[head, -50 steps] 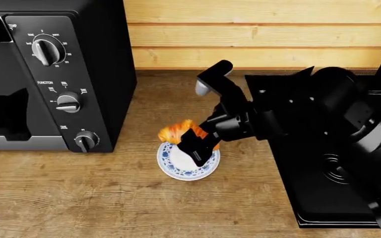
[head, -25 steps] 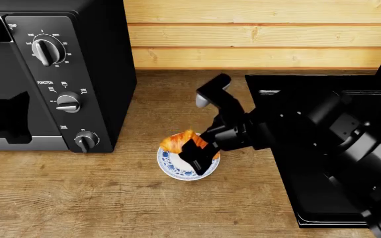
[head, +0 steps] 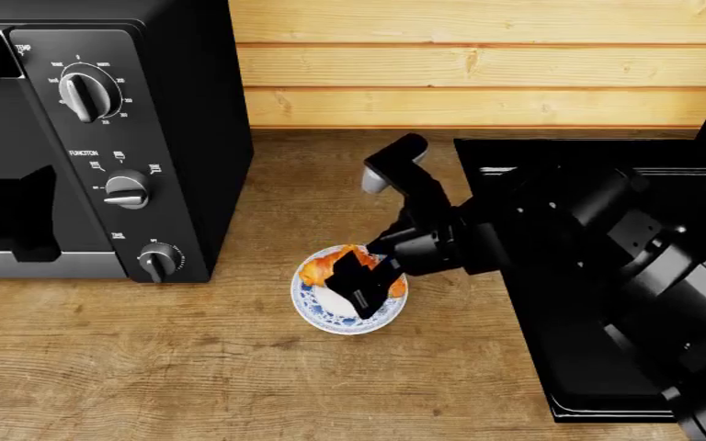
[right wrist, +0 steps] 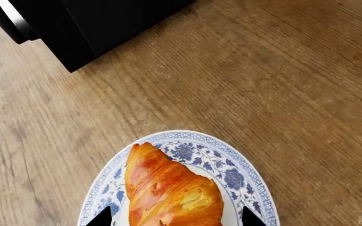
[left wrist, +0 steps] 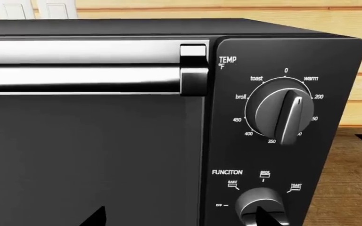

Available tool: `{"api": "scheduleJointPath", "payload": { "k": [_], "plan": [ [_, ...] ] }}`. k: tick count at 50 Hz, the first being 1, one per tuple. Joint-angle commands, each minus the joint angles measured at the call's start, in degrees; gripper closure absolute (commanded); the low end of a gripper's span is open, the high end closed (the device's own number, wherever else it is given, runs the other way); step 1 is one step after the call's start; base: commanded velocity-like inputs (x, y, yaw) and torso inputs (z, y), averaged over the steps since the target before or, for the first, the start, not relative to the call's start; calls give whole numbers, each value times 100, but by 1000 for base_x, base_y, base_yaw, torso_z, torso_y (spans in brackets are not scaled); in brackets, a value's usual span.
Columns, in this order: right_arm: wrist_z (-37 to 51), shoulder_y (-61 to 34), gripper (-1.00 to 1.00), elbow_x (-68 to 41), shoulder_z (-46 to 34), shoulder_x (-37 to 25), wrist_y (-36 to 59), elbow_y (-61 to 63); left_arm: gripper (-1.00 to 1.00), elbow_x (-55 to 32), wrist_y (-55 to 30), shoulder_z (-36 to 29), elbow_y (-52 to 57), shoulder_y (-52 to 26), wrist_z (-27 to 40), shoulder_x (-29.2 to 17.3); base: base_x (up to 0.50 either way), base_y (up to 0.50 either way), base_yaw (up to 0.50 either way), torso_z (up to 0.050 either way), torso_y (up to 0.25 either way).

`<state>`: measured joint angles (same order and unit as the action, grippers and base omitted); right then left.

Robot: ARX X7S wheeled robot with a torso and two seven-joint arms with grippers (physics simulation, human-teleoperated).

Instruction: Place the pastries on the plates.

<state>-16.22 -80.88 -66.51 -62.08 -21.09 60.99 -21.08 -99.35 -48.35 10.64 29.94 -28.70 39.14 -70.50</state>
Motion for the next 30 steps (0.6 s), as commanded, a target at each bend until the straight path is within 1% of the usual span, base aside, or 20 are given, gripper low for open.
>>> {"api": "scheduleJointPath", "payload": {
  "k": [1,10,19,23,24,25,30],
  "plan": [
    [127,-114,-100,-189,211,-83,44,140,-100,15,-18,-27,-14,-36,-26,12,0,0,0,0,0],
    [243,-232,-100,-367,403,-217,82,382,-100,22,-32,-32,-19,-51,-35,14,0,0,0,0,0],
    [532,-387,-100,-370,694,-397,-144,612,-100,39,-34,19,2,7,-30,34,0,0,0,0,0],
    [754,-451,-100,-500,940,-555,-204,725,-100,36,-33,-12,16,-4,8,58,0,0,0,0,0],
    [737,-483,-100,-441,891,-584,-189,761,-100,36,-30,-25,27,-12,25,68,0,0,0,0,0],
    [686,-431,-100,-501,1008,-687,-323,919,-100,35,-29,-18,28,-5,24,72,0,0,0,0,0],
    [1120,-407,-100,-550,1214,-924,-379,1097,-100,26,-22,5,50,21,48,91,0,0,0,0,0]
  ]
}}
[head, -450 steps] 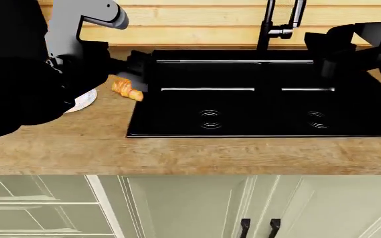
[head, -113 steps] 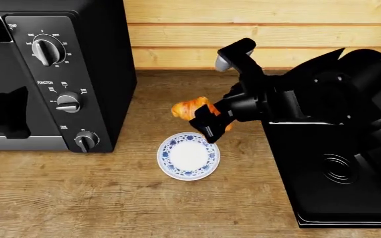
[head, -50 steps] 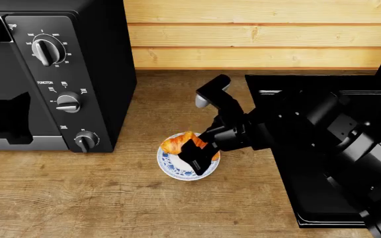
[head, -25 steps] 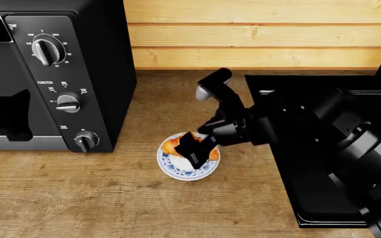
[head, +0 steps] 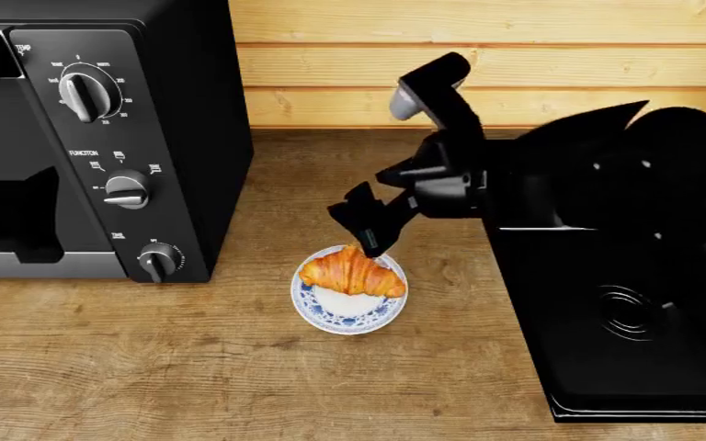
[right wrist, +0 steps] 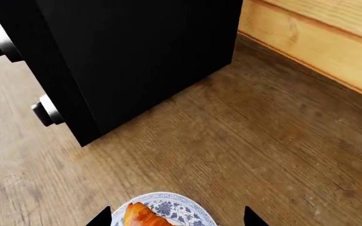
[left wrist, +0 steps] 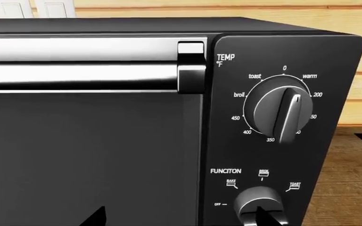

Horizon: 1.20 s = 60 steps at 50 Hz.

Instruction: Place the pastries on the plates.

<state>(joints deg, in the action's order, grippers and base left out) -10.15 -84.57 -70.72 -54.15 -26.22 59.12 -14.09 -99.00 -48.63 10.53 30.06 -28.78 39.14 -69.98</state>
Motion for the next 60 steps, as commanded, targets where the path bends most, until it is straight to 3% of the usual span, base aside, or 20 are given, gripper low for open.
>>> {"api": "scheduleJointPath", "payload": {
  "k": [1,10,17,25,37,38,39,50,57,60],
  "plan": [
    [565,-23,-100,-162,459,-440,-197,410,-100,-2,2,21,30,27,36,30,0,0,0,0,0],
    [1057,221,-100,-203,1016,-951,-721,306,-100,-107,-21,77,23,-14,49,-52,0,0,0,0,0],
    [1918,366,-100,-406,1532,-1273,-990,456,-100,-207,-34,18,7,-218,83,-144,0,0,0,0,0],
    [2464,408,-100,-642,1758,-1623,-876,826,-100,-251,-37,-142,-21,-407,132,-126,0,0,0,0,0],
    [2981,19,-100,-1101,2022,-1954,-503,1358,-100,-630,-219,-833,-232,-1787,366,-312,0,0,0,0,0],
    [3019,-534,-100,-957,2014,-1915,-351,1450,-100,-870,-855,-1521,-469,-2646,507,-125,0,0,0,0,0],
    [3018,-543,-100,-951,2013,-1914,-351,1451,-100,-899,-931,-1640,-526,-3501,571,-61,0,0,0,0,0],
    [3007,-509,-100,-849,2021,-1974,-446,1577,-100,-831,-1022,-1834,-594,-3759,632,125,0,0,0,0,0],
    [2973,-503,-100,-683,2029,-1994,-593,1692,-100,-970,-1510,-2217,-927,-4856,726,302,0,0,0,0,0],
    [2959,-441,-100,-643,2023,-2007,-643,1707,-100,-981,-1551,-2265,-874,-4893,743,329,0,0,0,0,0]
  ]
}}
